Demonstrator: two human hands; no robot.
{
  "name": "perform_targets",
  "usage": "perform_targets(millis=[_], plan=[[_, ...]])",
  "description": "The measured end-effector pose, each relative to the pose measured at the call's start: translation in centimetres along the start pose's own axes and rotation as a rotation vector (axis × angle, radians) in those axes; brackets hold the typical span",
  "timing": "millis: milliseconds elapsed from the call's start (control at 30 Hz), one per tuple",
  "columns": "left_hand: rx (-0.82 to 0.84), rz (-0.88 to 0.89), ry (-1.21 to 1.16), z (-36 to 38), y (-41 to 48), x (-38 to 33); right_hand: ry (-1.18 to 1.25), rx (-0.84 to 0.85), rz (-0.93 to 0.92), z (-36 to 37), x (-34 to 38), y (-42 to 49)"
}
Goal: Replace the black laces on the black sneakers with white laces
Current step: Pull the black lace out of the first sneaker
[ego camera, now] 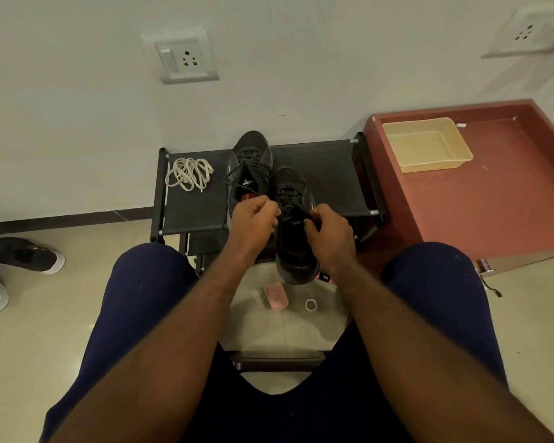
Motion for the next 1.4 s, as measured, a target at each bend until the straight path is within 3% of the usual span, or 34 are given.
perform_targets(millis=[67,167,233,300,367,467,633,700,767,867,1000,1233,1400], plan=[[-0.103,0.017,-0.113,-0.6,0.1,-1.2,0.030,0.002,0.008,0.0,-0.1,0.1],[-0.090,0.134,0.199,-1.4,1.2,-2.8,0.035,0.023,0.003,0.0,0.0,0.2],[0.035,0.199,0.469,-0.6,1.9,-4.1,0.015,0.039,-0.001,0.0,0.0,0.3],[0.224,0.272,0.592,1.5,2.0,-6.5,-0.013,0.051,-0.002,0.1,0.0,0.4],[0.374,0.347,0.586,4.2,2.1,-9.7,-0.004,0.057,-0.013,0.1,-0.2,0.4],[0.448,0.448,0.515,7.5,2.7,-13.9,0.018,0.067,-0.007,0.2,-0.3,0.4],[0.735,0.340,0.506,11.0,2.4,-17.4,0.057,0.062,-0.006,0.2,-0.4,0.5],[0.655,0.372,0.450,10.5,2.4,-16.6,0.061,0.069,-0.005,0.2,-0.5,0.6],[0.450,0.358,0.397,8.4,2.4,-13.6,0.039,0.060,-0.014,0.1,-0.3,0.7],[0.179,0.126,0.588,3.8,1.0,-5.2,0.001,0.051,-0.023,0.4,0.0,0.8],[0.077,-0.156,0.768,0.3,-1.2,2.9,-0.014,0.066,-0.014,1.0,0.3,0.3],[0.024,0.049,0.746,0.3,-0.4,4.5,0.011,0.025,0.009,0.0,0.4,-0.5],[-0.082,0.030,0.655,-0.6,-0.4,4.1,0.021,0.003,0.060,-0.4,-0.6,-0.9]])
Point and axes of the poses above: each hand's wrist, its own y-axis towards the middle knuckle, its own z-axis out of the palm, x = y × z, the point moved 2 cm from there along y, towards the middle knuckle, and after that the axes turned 15 degrees about -y, right-handed, at the moved point
